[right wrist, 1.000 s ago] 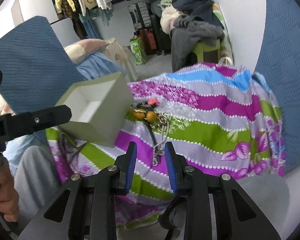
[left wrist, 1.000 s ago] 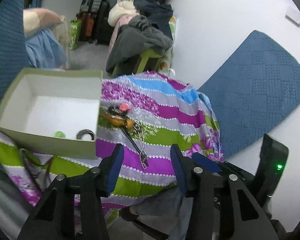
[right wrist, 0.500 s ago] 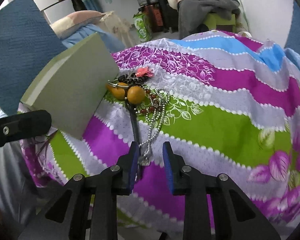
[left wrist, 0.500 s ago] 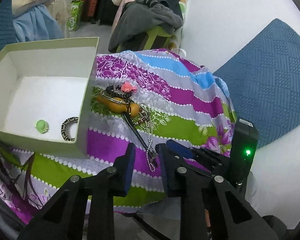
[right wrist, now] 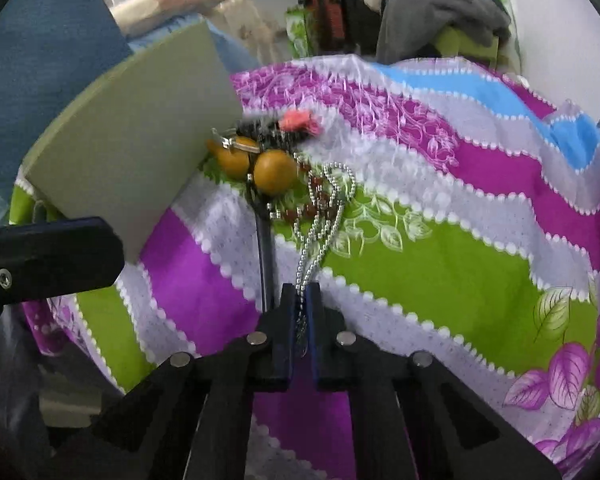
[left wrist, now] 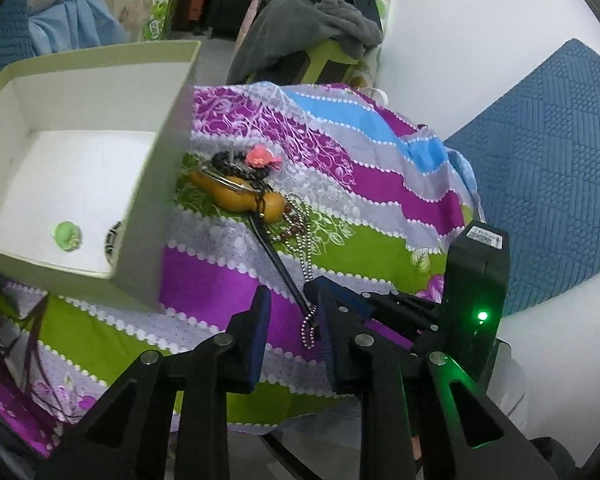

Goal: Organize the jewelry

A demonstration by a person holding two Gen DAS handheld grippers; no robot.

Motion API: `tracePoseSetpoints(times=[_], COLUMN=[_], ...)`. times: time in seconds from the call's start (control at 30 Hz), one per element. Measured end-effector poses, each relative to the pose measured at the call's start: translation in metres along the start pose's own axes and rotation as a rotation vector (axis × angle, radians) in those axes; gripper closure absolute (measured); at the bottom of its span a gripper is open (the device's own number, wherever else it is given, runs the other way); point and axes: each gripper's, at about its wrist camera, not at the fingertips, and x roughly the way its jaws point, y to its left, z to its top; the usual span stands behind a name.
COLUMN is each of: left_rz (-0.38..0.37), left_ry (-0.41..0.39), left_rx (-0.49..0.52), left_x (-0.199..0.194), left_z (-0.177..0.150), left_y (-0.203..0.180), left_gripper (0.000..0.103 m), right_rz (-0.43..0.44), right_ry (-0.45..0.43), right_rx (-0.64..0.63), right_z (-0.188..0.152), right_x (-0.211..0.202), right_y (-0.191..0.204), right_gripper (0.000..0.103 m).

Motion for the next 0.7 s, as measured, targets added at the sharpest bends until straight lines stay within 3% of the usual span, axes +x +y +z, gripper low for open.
tracePoseSetpoints(times=[0.2,0.43,0.7], left_rz=[-0.005,0.041,0.144], left_ry=[0.013,0.033,0.027], left_rx=[-0.023,-0.011,0.01], left_x=[0.015,0.04,0.073], left_z=[-0.003,-0.005,-0.003], left_y=[-0.003,-0.009,-0.013], left_gripper=[0.077,0.077,0.08], right_rz=[-0.01,-0.034,-0.047], right_ry=[-0.004,-0.064,-0.103], right_rx=[0.079,0.159,0.217], right_z=[-0.005,-0.013,-0.019], right_x=[-0.009,-0.032,-0.046], right_y=[-0.025,-0.055,-0.074], right_gripper=[0.102,0.102,0.102])
